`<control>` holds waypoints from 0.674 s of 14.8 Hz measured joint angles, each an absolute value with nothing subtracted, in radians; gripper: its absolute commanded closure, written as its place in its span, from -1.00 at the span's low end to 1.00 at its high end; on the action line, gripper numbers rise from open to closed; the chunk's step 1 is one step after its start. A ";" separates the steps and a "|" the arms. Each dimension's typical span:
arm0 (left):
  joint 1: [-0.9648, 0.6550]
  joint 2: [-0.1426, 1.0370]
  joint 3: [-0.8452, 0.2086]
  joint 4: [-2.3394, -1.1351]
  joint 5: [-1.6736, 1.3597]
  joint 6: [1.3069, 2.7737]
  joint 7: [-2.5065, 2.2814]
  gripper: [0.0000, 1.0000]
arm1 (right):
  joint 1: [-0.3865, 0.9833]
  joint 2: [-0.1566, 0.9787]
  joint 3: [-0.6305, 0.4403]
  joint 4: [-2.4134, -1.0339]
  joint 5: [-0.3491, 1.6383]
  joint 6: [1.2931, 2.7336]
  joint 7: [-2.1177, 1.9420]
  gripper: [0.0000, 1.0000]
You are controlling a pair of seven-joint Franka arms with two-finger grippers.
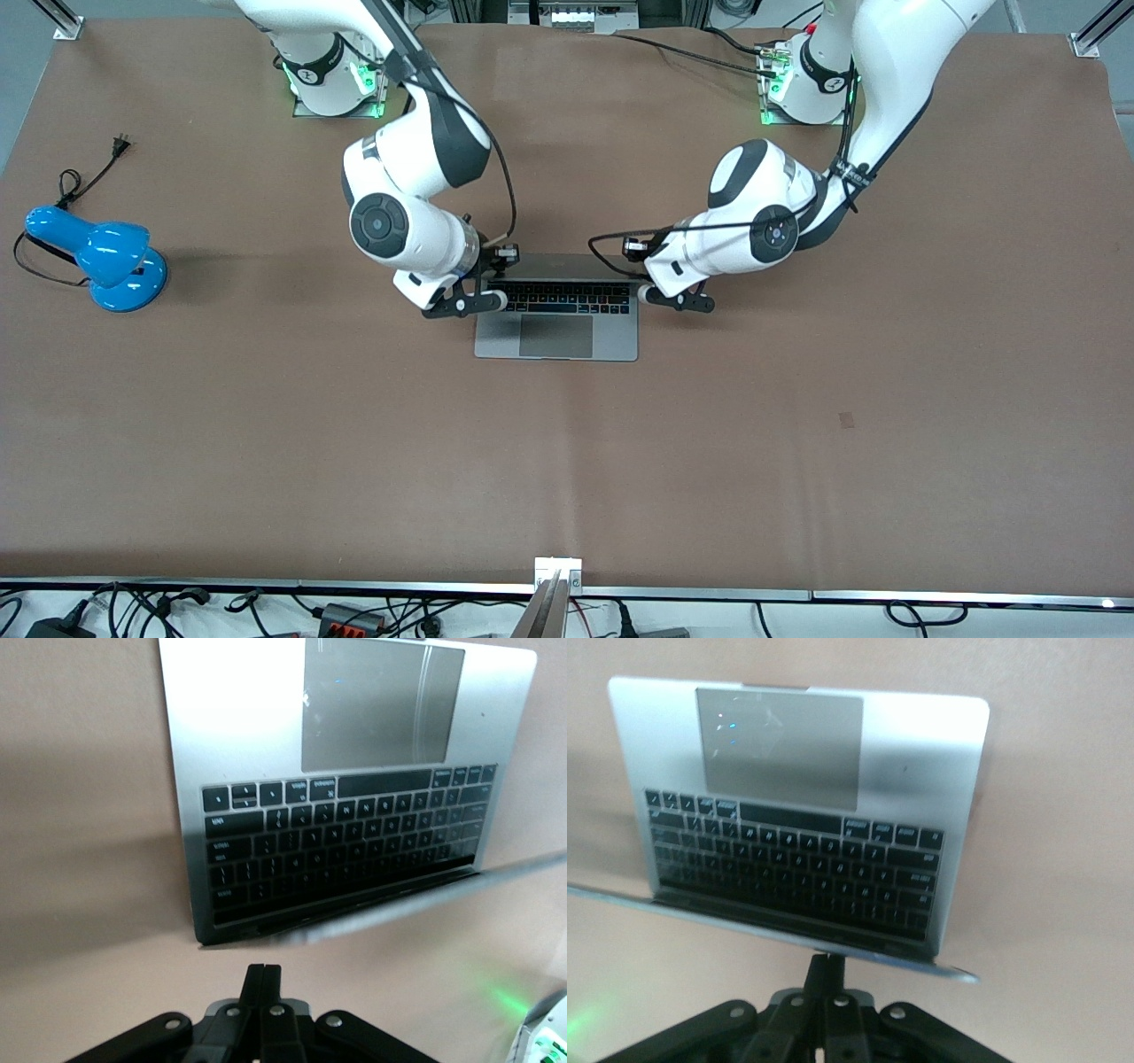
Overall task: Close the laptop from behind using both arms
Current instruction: 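Push the laptop screen down with both grippers toward the keyboard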
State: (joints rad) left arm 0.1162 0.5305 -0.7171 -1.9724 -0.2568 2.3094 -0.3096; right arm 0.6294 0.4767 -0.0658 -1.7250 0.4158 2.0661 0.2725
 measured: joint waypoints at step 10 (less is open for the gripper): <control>0.060 0.663 -0.641 -1.900 -0.187 2.379 -0.310 1.00 | 0.628 0.598 -0.066 -1.674 0.416 2.169 0.272 1.00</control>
State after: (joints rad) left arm 0.0596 0.6632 -0.6410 -1.8998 -0.1873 2.3792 -0.3104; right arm 0.6282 0.5983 -0.0657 -1.6738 0.4157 2.1695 0.2725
